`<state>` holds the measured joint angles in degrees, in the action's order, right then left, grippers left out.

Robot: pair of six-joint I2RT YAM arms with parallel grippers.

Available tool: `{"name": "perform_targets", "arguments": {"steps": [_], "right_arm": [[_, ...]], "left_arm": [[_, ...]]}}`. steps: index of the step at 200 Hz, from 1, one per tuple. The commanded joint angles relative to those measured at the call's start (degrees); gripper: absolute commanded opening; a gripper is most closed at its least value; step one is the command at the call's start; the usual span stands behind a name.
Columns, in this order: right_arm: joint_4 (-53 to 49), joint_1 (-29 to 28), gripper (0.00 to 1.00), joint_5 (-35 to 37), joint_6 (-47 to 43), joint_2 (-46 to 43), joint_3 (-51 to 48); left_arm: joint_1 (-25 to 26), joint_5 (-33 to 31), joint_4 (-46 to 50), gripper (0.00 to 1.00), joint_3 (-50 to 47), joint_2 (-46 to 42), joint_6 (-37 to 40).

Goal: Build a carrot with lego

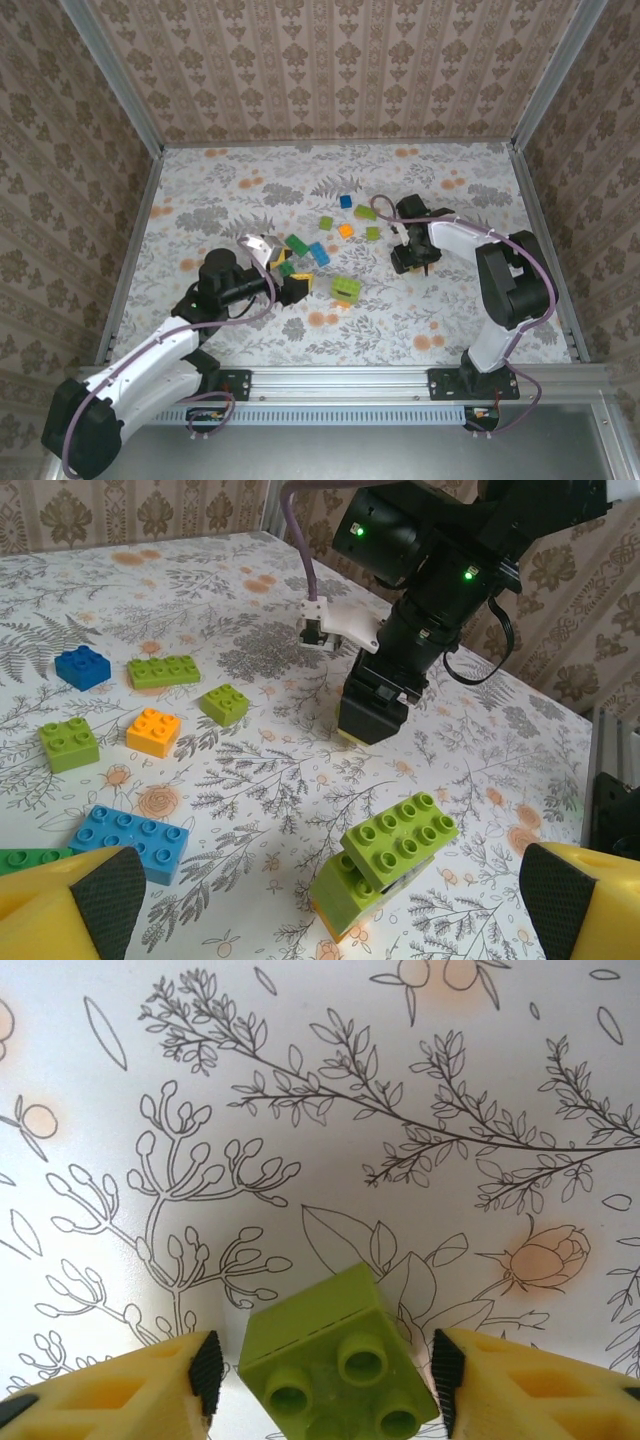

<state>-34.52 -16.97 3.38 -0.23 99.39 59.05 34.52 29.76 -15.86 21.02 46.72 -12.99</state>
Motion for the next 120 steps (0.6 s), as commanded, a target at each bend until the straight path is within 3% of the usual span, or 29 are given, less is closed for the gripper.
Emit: {"name": "perform_targets", "arguments": {"steps": [1, 120], "right_arm": [[0.1, 0.7, 0.55, -2.8, -0.2, 0.5, 1.0], [-0.1, 3.3, 0.48, -8.6, 2.8, -0.2, -0.4]], "left_arm": [[0.6, -0.1, 0.0, 1.00, 2.3, 0.5, 1.7], [2.0, 1.5, -0.6, 1.00, 2.5, 2.5, 3.2]]}}
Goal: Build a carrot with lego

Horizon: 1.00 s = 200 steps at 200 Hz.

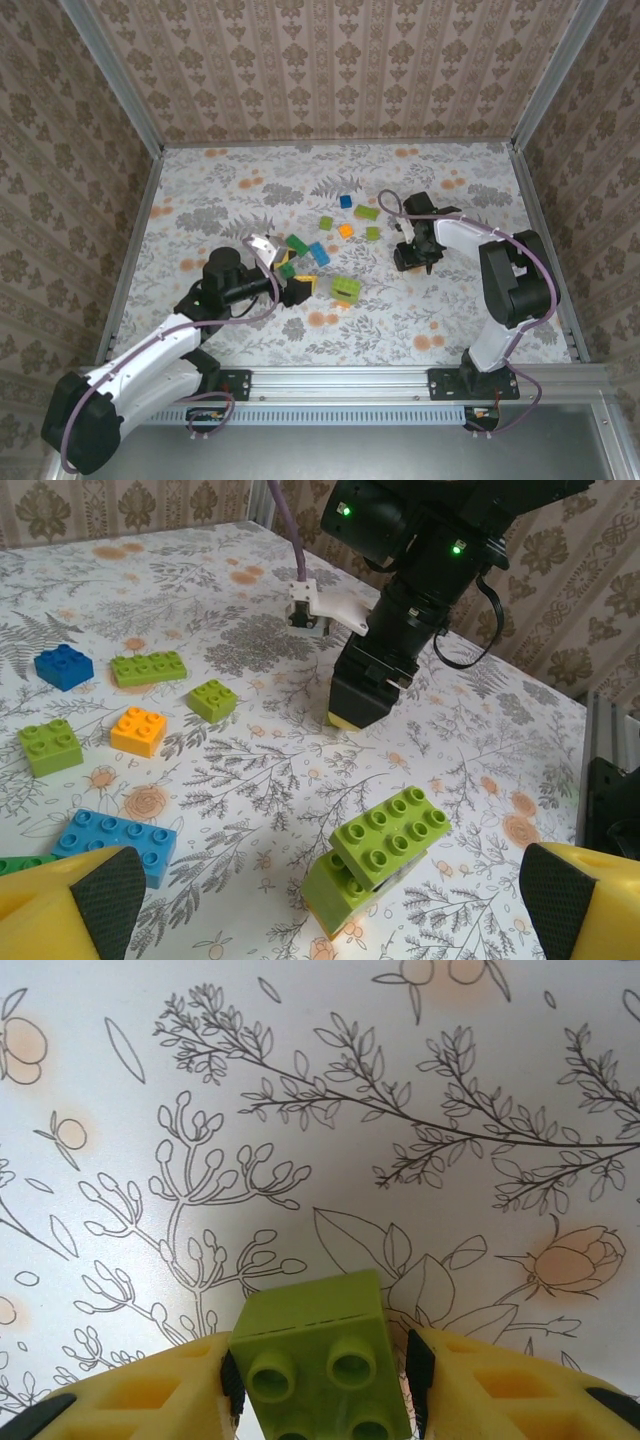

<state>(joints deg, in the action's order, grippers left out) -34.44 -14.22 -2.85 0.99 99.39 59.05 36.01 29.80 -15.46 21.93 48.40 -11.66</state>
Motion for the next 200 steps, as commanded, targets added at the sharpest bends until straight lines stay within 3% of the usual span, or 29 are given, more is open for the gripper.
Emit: {"name": "perform_targets", "arguments": {"steps": [1, 37, 75, 103, 134, 154, 200], "right_arm": [[-0.1, 0.5, 0.48, -2.4, 1.5, -0.2, -0.4], [0.0, 0.5, 0.44, -3.1, 1.9, 0.2, -0.4], [-0.2, 0.5, 0.39, -4.8, 2.7, -0.6, -0.5], [-0.4, 0.4, 0.38, -5.6, 2.9, -2.0, -0.7], [-0.3, 0.5, 0.38, -6.6, 3.0, -2.8, -0.7], [0.0, 0.5, 0.37, -7.2, 3.1, -2.5, -0.7], [-0.2, 0.4, 0.37, -7.8, 3.3, -2.4, -0.4]], "left_arm": [[0.6, 1.5, -1.1, 1.00, 1.6, 0.8, 1.8], [1.2, 3.3, -2.4, 1.00, 1.8, 3.3, 2.3], [3.1, 8.8, -10.9, 1.00, 0.0, 9.2, 5.5], [6.0, 5.6, -16.7, 1.00, -2.6, 11.6, 11.7], [8.1, 8.7, -23.9, 1.00, -6.1, 13.6, 17.5], [10.4, 4.6, -23.2, 1.00, -5.4, 17.1, 21.7], [9.5, 3.4, -29.1, 1.00, -4.0, 29.1, 25.6]]}}
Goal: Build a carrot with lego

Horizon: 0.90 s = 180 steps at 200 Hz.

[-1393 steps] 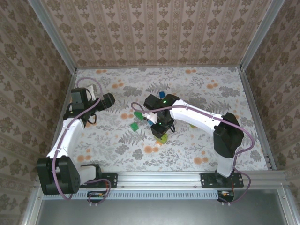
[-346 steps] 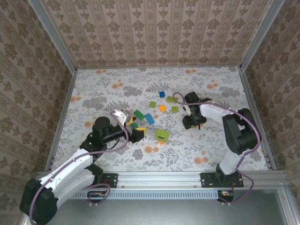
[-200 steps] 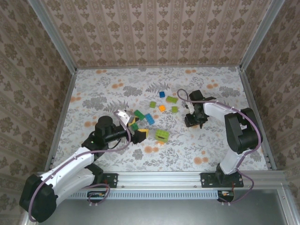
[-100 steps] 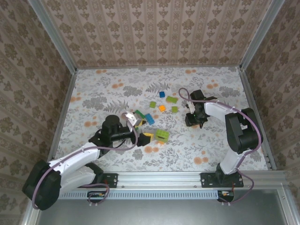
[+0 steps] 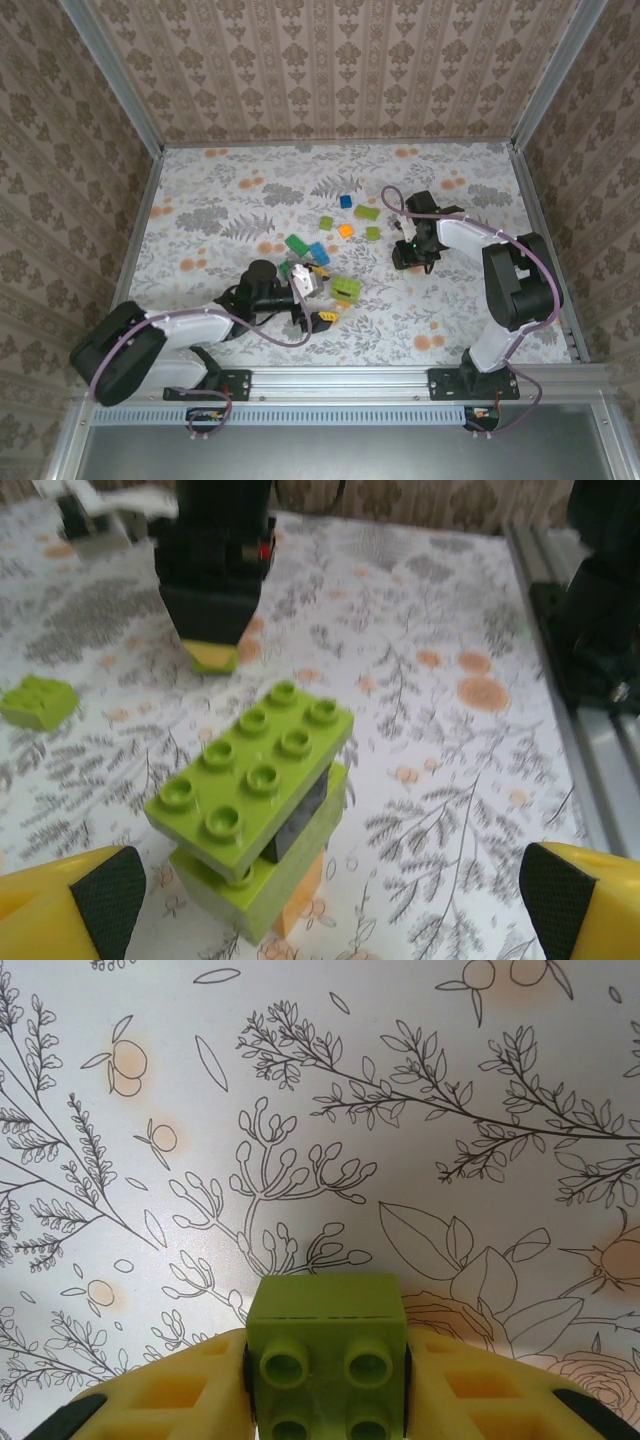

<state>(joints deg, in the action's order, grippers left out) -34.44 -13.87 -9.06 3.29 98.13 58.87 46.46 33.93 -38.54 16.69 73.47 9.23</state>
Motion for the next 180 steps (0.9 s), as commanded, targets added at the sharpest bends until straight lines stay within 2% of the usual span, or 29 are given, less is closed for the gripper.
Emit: {"name": "perform_targets", "arguments": {"steps": [1, 45, 69, 93, 144, 180], "right_arm": [[-0.2, 0.1, 0.37, -1.6, 1.0, -1.1, -0.3], [-0.3, -0.3, 0.36, -2.5, 1.2, -1.0, -0.3], [-0.8, -0.3, 0.36, -2.0, 1.1, -1.1, -0.1], [-0.7, -0.4, 0.36, -2.4, 1.0, -1.1, 0.2], [-0.9, -0.3, 0.36, -2.7, 0.6, 0.0, 0.5], [-1.1, -0.4, 0.36, -3.4, 0.4, -0.1, 0.6]], "left_arm": [[-1.1, -0.7, -6.2, 1.00, 1.3, 4.1, 4.7], [-5.3, 2.5, -12.0, 1.00, 1.4, 8.5, 4.8], [-6.4, 7.5, -12.3, 1.00, 3.0, 10.2, 5.5], [-6.4, 11.5, -12.4, 1.00, 5.1, 12.2, 5.9], [-6.5, 15.8, -15.0, 1.00, 6.9, 16.3, 6.2], [-6.6, 17.3, -22.7, 1.00, 7.5, 21.6, 4.2]]}}
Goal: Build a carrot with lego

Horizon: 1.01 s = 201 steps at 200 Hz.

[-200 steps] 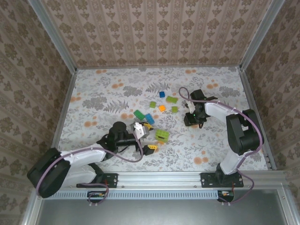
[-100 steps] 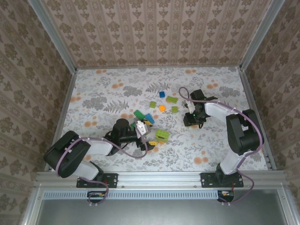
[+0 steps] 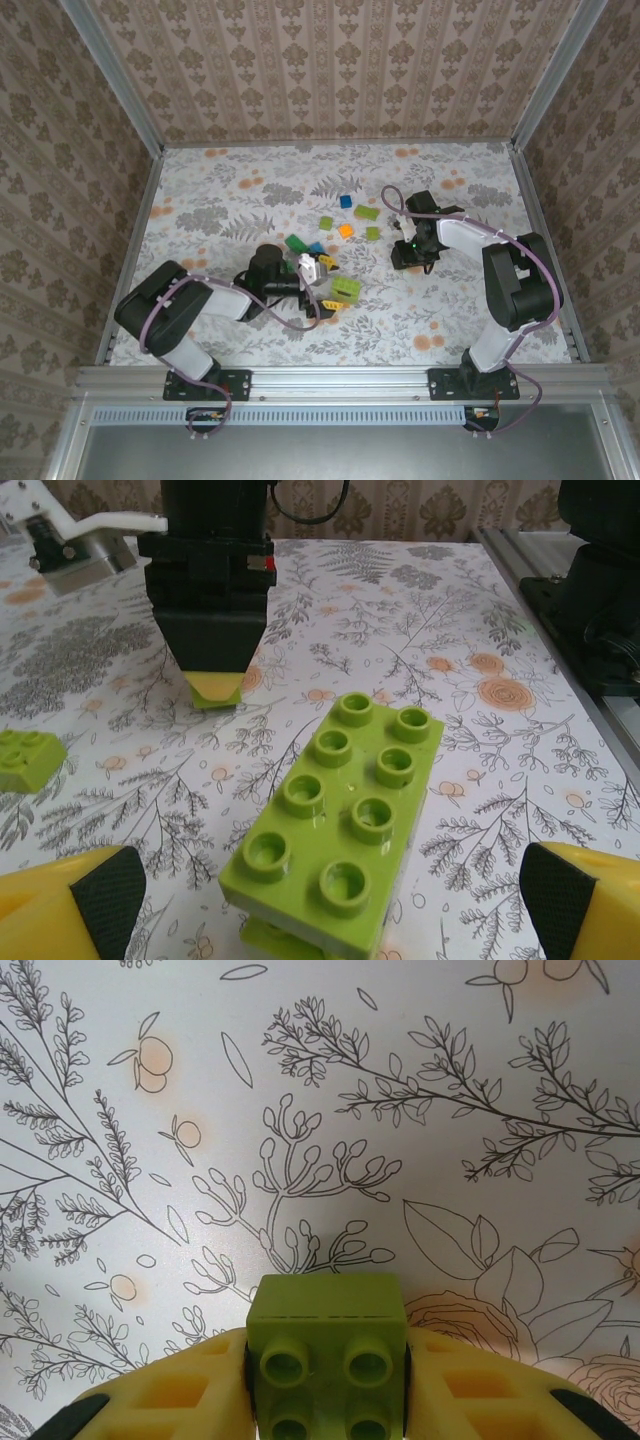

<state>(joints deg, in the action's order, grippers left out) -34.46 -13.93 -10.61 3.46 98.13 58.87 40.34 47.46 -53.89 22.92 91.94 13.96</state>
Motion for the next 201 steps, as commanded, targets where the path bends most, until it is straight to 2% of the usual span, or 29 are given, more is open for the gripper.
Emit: {"name": "perform_targets", "arguments": {"steps": [1, 82, 125, 165, 201], "right_arm": [[-1.1, -0.3, 0.36, -1.9, 0.2, -0.1, 0.6], [-1.2, -0.2, 0.35, -1.9, 0.3, 0.9, 0.2], [-1.0, -0.2, 0.35, -2.2, 0.3, 1.8, 0.6], [-1.0, -0.2, 0.35, -2.3, 0.4, 1.2, 0.4], [-1.0, -0.2, 0.35, -2.4, 0.4, 0.5, 0.0]], "left_arm": [[-0.4, 3.8, -7.6, 1.00, 1.3, 3.2, -0.6], [-1.7, 9.5, -19.7, 0.90, 2.8, 11.8, -6.0], [-1.8, 11.3, -19.7, 0.81, 3.3, 12.4, -6.5], [-1.5, 11.6, -19.7, 0.78, 3.9, 13.7, -6.7], [-1.1, 11.9, -19.3, 0.67, 4.8, 14.9, -6.9]]}}
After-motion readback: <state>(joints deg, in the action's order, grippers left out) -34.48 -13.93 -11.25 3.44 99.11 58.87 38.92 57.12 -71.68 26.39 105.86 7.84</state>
